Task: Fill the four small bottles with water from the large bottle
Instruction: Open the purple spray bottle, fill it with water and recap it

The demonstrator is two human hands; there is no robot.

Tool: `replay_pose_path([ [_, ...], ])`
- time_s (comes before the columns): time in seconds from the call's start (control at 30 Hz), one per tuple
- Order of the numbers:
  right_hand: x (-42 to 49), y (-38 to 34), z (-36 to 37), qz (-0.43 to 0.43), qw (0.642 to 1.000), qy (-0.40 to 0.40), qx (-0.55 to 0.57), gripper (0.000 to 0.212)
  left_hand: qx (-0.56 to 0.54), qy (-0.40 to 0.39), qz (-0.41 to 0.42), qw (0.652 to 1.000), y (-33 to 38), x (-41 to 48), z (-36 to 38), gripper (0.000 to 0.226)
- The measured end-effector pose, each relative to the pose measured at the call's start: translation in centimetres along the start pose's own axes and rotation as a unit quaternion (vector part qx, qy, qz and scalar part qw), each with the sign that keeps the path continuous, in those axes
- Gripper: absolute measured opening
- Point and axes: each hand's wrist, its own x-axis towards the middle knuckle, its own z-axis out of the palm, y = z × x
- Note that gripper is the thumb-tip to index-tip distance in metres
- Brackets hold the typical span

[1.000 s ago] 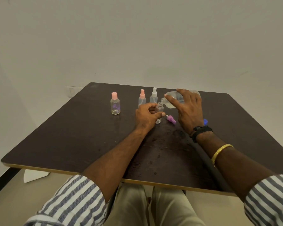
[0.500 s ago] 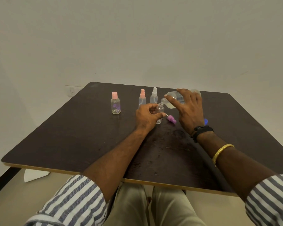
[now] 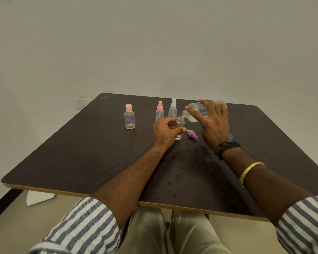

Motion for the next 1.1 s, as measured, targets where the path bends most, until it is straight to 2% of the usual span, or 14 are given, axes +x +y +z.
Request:
replay_pose_path([
  [0.53,0.3,0.8,1.0,-0.006,0.999,0.023,-0.047,0.078,-0.005,0.004,-0.001,1.000,-0.5,0.1,0.0,0.047],
  [0.73,0.2,0.8,0.8,-0.009,0.998,0.046,-0.029,0.076,-0.007,0.002,0.001,1.000,-0.6,0.2,0.0,0.045],
  [0.9,0.2,0.6,0.7,-0.010,0.999,0.039,-0.027,0.081,0.001,-0.001,0.003,1.000,-0.6,0.1,-0.1,0.045],
  [1.1,0.2,0.2,0.2,-0.008,1.000,0.025,-0.013,0.076,0.005,-0.003,0.000,1.000,-0.5,0.2,-0.2,0.043],
])
